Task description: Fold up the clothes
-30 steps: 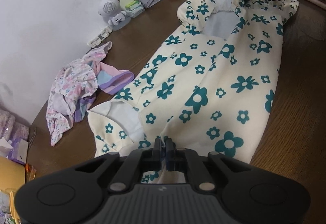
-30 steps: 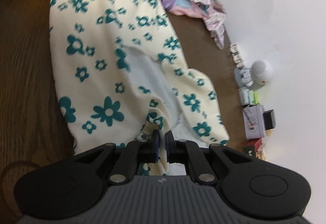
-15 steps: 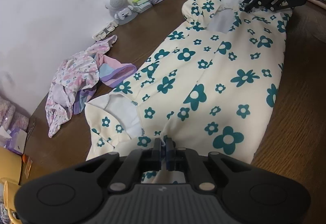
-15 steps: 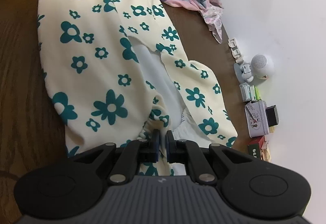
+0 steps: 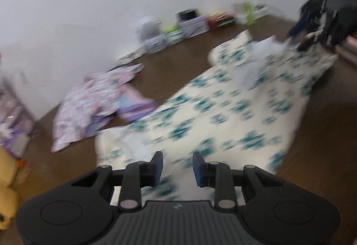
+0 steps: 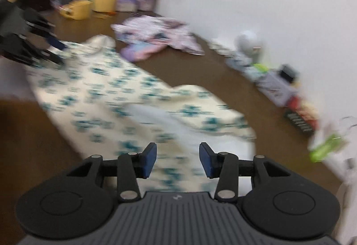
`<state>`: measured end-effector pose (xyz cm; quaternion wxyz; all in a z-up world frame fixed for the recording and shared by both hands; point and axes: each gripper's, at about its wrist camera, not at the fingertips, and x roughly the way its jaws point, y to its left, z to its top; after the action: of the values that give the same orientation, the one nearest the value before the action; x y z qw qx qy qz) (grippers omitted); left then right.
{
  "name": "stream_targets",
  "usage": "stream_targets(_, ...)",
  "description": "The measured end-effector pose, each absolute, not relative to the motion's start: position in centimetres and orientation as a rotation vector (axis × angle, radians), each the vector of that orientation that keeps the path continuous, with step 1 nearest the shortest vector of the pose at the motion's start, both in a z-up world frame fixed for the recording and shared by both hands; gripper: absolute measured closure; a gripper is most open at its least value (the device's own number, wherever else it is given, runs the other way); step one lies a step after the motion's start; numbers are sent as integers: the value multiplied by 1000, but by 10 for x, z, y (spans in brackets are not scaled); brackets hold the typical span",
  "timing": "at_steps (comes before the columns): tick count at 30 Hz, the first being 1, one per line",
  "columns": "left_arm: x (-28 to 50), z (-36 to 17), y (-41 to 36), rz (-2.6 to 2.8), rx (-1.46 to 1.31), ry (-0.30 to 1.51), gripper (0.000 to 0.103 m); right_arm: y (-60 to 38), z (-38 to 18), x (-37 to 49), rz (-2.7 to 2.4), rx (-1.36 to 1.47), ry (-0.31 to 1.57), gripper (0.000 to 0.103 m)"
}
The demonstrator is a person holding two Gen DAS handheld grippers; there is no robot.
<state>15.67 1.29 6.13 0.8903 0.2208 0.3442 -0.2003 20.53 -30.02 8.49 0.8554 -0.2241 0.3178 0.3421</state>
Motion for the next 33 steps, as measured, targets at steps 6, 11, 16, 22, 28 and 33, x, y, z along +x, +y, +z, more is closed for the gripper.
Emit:
stream_targets(6, 151, 43, 11, -422, 368, 785, 86, -278, 43, 188, 800, -521, 729, 66)
stream_targets(11, 148, 34, 19, -406, 325, 813, 90, -306, 35, 190, 748, -482, 733, 72)
stream_targets(16, 153, 35, 34, -383, 322, 837, 89, -338, 37, 190, 764, -458, 747, 71)
stream_targets(22, 152, 36, 56, -317, 362, 868, 88, -341, 42, 189, 799, -474, 747, 70)
stream_targets(28, 151, 37, 80, -256, 345, 887, 88, -350, 43, 189, 812, -489, 760, 70)
stream_targets(33, 148, 38, 83, -264, 354, 882, 88, -371, 37, 197, 767, -476, 805, 70)
